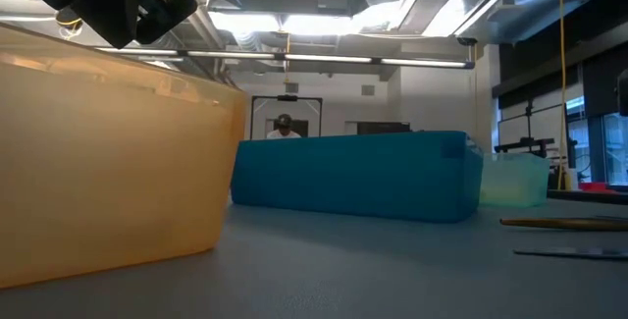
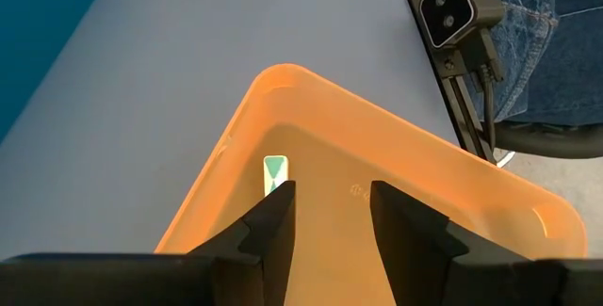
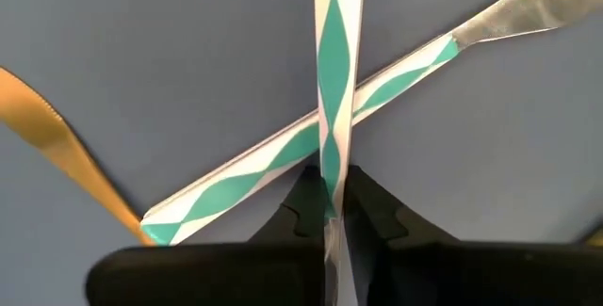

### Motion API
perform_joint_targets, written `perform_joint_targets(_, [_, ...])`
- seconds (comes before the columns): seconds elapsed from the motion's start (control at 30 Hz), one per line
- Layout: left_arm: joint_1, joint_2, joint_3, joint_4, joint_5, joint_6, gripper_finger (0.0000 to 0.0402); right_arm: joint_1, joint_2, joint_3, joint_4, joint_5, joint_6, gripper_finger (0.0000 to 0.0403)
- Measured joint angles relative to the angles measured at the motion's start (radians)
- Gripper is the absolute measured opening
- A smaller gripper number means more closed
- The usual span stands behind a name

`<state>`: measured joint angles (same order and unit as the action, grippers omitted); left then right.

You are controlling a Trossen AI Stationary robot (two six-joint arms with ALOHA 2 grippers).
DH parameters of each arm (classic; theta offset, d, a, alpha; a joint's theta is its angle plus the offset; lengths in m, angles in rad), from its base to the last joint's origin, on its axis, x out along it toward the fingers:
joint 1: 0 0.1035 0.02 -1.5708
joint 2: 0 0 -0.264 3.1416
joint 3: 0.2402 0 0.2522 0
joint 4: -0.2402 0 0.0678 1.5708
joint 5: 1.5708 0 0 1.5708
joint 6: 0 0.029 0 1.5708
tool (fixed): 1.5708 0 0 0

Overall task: Sort silverware by color (type)
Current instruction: Put the right blue knife into the orange bin

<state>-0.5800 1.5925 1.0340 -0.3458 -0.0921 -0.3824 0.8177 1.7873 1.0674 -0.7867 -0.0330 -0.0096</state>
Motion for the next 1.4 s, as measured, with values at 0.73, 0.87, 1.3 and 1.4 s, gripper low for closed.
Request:
perform_joint_targets(0.73, [0.000, 0.000, 0.000, 0.005, -0.051, 0.001, 0.0133, -0.068, 0.002, 0.293, -0.402, 0.190, -0.014, 0.0007])
perform_joint_targets(0.87, [0.000, 0.000, 0.000, 0.004, -0.053, 0.003, 0.0133, -0.102, 0.001, 0.380, -0.457, 0.260, -0.071, 0.0007])
perform_joint_targets(1.3, [0.084, 0.000, 0.000, 0.066, -0.210, 0.262, 0.0133, -0.251, -0.001, 0.724, -0.479, 0.392, -0.319, 0.0007])
perform_joint_targets(1.4, [0.107, 0.000, 0.000, 0.069, -0.229, 0.263, 0.0133, -0.280, -0.033, 0.756, -0.498, 0.394, -0.356, 0.0007])
